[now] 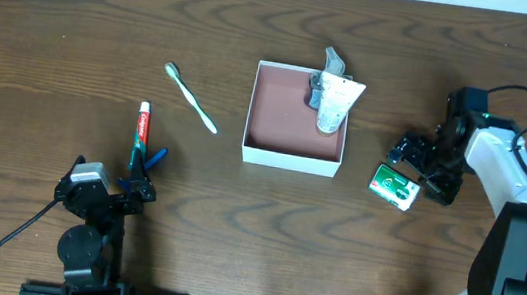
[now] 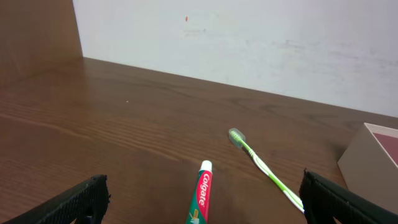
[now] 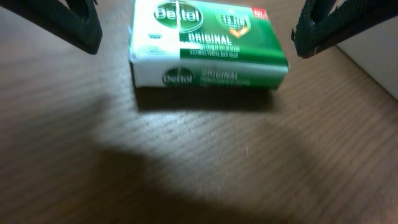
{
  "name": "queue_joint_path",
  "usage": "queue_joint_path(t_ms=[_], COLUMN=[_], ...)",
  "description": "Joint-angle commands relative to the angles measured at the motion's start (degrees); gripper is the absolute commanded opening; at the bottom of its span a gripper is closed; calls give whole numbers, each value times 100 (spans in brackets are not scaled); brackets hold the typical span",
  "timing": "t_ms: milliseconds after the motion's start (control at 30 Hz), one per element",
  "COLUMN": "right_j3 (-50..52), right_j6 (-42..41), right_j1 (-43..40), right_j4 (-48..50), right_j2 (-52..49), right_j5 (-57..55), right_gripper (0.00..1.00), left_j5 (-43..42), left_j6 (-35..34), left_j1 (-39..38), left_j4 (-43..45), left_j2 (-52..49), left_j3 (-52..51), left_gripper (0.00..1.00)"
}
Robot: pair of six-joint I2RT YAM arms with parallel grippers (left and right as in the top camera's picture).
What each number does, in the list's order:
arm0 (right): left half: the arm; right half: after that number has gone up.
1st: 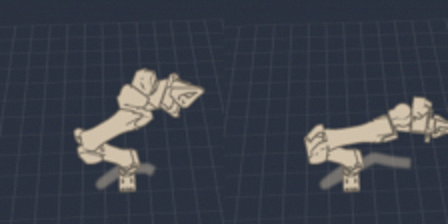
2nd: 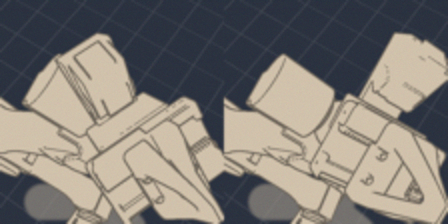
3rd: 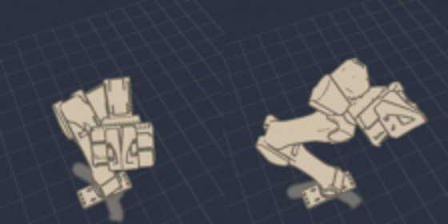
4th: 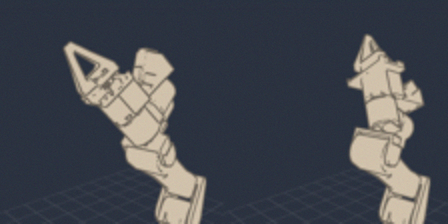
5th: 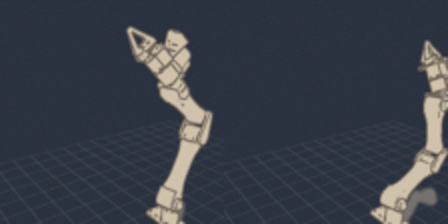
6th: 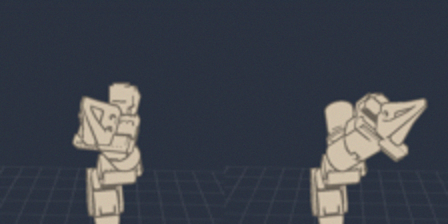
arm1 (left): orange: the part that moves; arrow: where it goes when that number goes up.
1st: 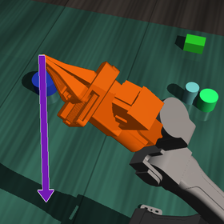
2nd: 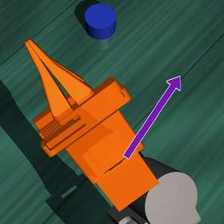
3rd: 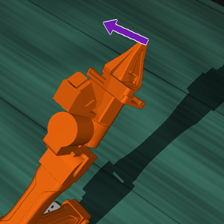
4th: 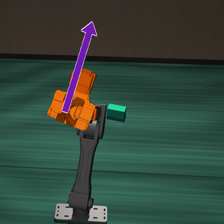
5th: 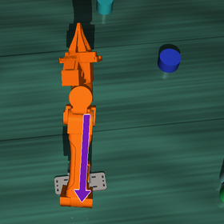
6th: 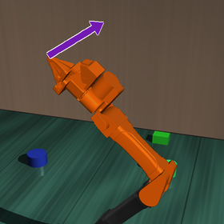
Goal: Pack container
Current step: 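Move the right gripper down to the green Dettol soap bar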
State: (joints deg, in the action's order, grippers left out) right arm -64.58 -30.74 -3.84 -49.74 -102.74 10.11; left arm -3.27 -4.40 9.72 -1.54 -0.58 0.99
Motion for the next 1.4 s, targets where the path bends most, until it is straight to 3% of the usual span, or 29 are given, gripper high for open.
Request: queue_joint_path(t_ms=[0,233,400,833,1367], right_j3=[177,400,533,713,645], right_j6=[164,1073,1130,1134,2229], right_j1=[81,428,763,850,852], right_j4=[225,981,1261,1121,835], right_j2=[-2,-2,-2,0,387], right_j5=[81,92,17,-258,-271], right_gripper=[99,99,96,95,99], left_j5=[-63,-61,-63,-63,-61], left_j6=[76,74,74,74,74], left_j1=[35,35,35,35,35], left_j4=[-229,-227,-229,-229,-227], left_j2=[35,35,35,35,35], left_j3=[-76,-76,-76,-76,-76], left_gripper=[98,98,98,98,98])
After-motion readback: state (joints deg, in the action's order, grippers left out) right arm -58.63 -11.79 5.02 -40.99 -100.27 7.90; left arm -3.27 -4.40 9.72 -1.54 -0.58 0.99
